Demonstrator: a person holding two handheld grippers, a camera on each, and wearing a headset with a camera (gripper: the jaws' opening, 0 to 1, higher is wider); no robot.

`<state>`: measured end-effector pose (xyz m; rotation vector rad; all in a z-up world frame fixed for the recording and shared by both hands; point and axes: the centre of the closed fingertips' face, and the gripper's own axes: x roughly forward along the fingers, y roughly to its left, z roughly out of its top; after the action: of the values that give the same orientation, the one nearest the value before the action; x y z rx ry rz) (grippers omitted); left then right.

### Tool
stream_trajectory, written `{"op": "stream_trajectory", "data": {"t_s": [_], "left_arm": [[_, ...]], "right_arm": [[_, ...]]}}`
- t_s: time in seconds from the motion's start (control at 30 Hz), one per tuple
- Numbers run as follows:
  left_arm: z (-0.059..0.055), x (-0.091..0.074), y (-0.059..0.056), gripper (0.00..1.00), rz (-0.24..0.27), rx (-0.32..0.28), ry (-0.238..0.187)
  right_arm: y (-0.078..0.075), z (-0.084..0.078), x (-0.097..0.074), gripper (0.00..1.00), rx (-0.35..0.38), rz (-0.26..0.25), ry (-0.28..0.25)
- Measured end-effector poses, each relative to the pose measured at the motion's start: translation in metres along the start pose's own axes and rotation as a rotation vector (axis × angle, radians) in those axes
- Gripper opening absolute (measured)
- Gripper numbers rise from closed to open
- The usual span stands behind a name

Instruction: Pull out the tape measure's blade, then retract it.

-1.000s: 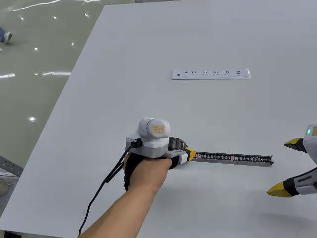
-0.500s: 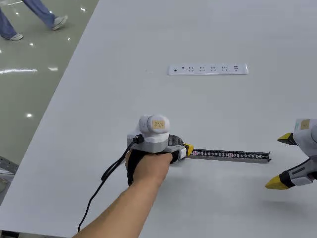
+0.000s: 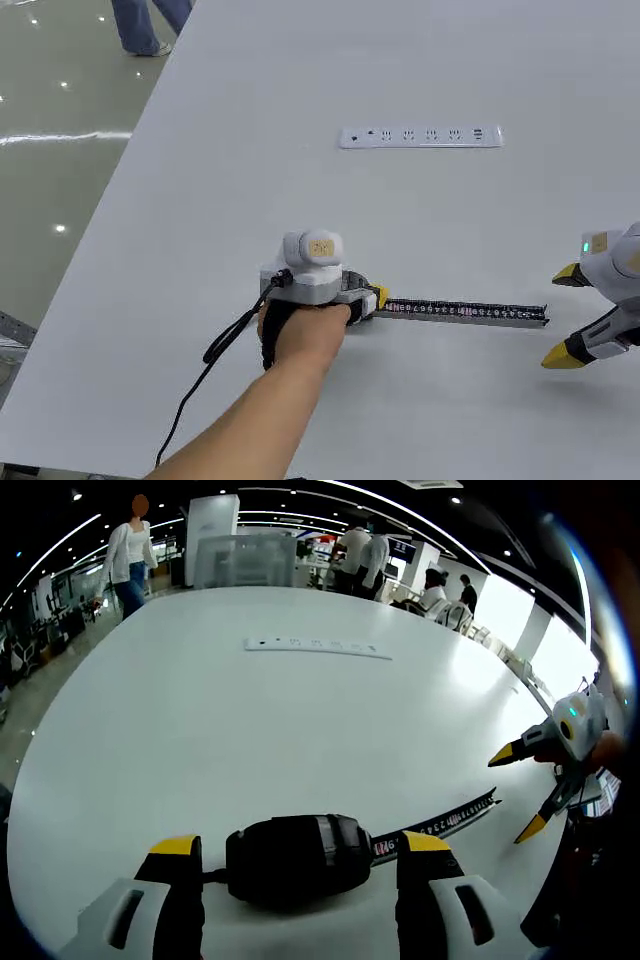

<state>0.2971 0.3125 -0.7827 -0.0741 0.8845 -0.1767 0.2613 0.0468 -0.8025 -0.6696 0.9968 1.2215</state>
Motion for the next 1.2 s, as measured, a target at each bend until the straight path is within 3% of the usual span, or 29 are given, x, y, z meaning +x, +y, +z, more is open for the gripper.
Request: {"op": "stream_trajectory", "data": {"t_s": [0.63,1.2], "left_arm": [[-0.003,0.003,0.004,0.71,0.004,-0.012,0.005],[-0.002,0.003,0.004,0.67,0.001,-0.017,0.004]], "right_arm": [[-0.016,-0.004,0.011,0.5,-0.152,0.015,0.048],[-0.013,0.0,0.014,0.25,-0.239,0.019,0.042]]}}
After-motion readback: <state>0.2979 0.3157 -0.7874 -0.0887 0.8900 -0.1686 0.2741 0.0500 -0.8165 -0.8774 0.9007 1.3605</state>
